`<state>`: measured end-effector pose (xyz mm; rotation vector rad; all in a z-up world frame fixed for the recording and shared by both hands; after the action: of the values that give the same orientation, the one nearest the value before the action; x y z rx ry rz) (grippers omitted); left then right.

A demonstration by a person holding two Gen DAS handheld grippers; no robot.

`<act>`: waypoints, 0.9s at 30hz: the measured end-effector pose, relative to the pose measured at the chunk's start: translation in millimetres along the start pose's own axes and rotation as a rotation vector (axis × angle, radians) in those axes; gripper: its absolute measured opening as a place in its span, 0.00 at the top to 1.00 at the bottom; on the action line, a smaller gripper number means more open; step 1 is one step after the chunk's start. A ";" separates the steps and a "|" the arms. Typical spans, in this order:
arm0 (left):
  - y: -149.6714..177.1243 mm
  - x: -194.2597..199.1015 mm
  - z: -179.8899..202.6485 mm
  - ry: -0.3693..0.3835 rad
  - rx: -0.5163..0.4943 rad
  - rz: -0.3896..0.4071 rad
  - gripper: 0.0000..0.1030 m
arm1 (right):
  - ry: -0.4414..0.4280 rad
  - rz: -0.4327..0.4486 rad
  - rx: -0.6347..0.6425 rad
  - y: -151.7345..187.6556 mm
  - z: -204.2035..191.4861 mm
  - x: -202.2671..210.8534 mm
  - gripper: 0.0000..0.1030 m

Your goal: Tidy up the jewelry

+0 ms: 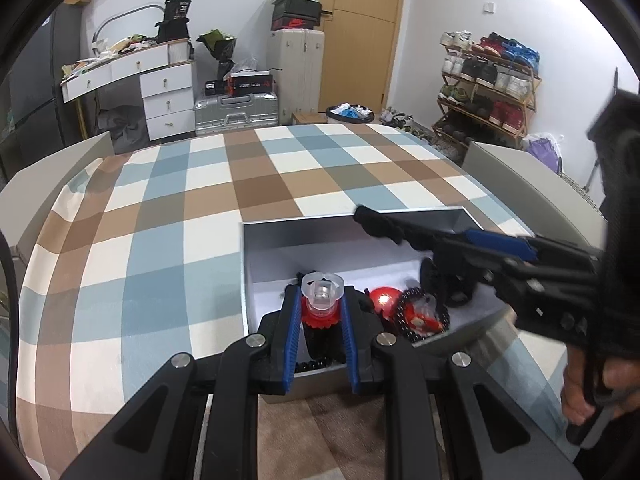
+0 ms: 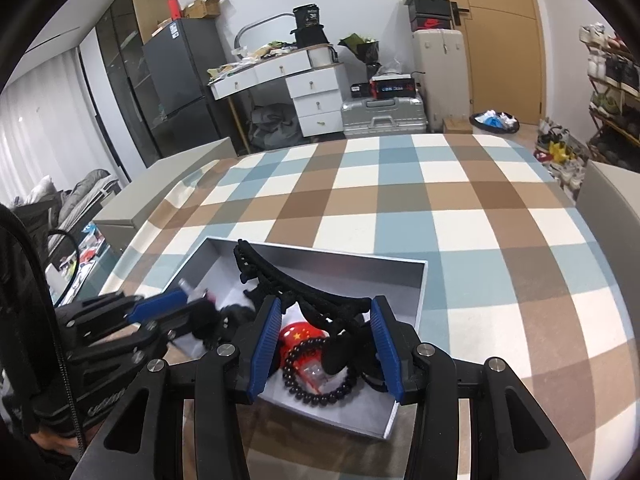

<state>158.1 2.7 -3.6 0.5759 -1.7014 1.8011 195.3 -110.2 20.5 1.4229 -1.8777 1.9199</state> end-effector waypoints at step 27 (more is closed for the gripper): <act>-1.9 18.4 -2.4 0.085 0.051 0.022 0.39 | 0.014 0.055 0.016 1.7 1.2 27.2 0.30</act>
<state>146.2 7.3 9.9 0.4968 -1.6152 1.8628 179.7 -125.5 36.8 1.3732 -1.9187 1.9687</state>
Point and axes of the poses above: each gripper's, at about its wrist camera, not at the fingertips, and x roughly against the way its jaws point, z to its right, y to its underside, the point moved 3 cm from there along -x, roughly the way its jaws point, and after that the axes turned 1 degree about -y, right-handed, at the moved point
